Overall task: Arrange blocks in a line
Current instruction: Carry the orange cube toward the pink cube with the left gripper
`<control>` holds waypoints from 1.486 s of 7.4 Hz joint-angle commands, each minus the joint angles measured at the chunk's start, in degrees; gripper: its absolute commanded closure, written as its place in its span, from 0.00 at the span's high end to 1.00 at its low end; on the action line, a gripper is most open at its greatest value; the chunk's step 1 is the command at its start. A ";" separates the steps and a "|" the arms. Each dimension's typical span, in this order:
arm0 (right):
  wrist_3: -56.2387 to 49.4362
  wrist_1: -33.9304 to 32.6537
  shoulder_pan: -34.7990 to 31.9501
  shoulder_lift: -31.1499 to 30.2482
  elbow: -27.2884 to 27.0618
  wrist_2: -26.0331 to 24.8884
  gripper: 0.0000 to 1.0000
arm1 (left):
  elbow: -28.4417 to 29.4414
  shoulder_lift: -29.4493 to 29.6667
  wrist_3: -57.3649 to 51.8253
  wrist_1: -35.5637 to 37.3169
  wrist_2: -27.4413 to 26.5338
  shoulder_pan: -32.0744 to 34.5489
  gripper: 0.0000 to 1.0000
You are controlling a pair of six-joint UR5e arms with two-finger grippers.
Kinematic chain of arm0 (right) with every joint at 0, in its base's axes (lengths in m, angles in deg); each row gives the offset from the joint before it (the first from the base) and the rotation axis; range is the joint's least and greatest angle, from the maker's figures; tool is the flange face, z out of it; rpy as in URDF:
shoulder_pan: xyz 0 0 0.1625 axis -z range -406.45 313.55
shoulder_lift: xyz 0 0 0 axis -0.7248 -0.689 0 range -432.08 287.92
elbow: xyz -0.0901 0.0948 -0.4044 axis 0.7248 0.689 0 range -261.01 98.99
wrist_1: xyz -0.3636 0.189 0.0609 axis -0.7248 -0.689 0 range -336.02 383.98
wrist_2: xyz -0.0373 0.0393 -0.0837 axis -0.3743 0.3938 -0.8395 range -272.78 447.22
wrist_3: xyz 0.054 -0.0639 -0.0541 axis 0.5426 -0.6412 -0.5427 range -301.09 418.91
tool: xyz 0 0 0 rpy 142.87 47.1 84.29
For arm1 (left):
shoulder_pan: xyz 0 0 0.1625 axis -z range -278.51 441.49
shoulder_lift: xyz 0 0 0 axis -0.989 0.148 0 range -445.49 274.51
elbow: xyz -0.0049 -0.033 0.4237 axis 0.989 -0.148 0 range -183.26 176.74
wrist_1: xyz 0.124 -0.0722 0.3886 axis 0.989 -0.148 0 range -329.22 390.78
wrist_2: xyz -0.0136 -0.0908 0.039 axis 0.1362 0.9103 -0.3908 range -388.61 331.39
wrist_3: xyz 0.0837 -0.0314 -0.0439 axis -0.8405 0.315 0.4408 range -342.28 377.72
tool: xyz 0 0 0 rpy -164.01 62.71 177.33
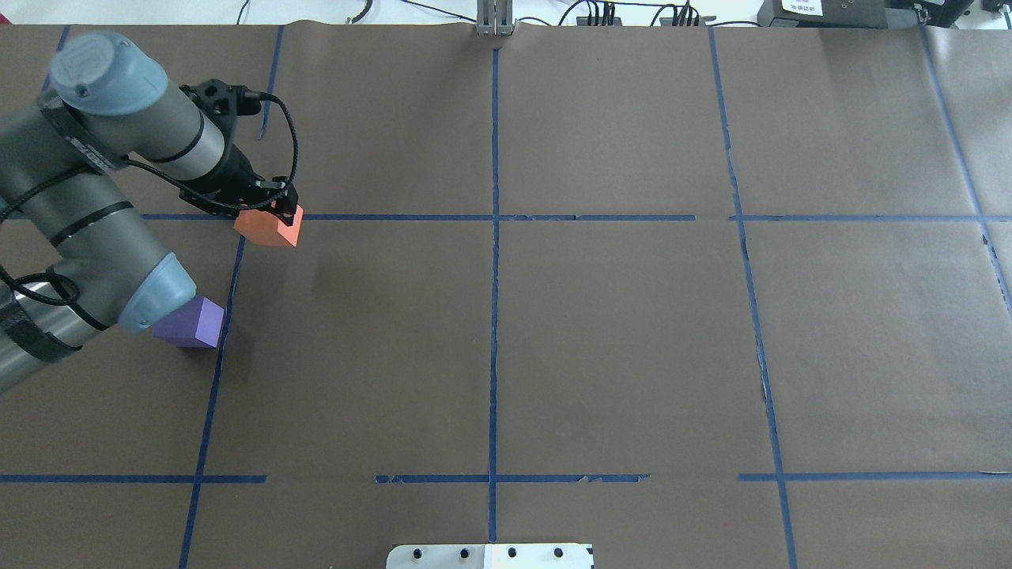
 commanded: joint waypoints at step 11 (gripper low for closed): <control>0.00 0.00 0.00 -0.04 0.00 0.00 1.00 | 4.08 -6.45 -11.59 0.43 4.74 6.00 0.12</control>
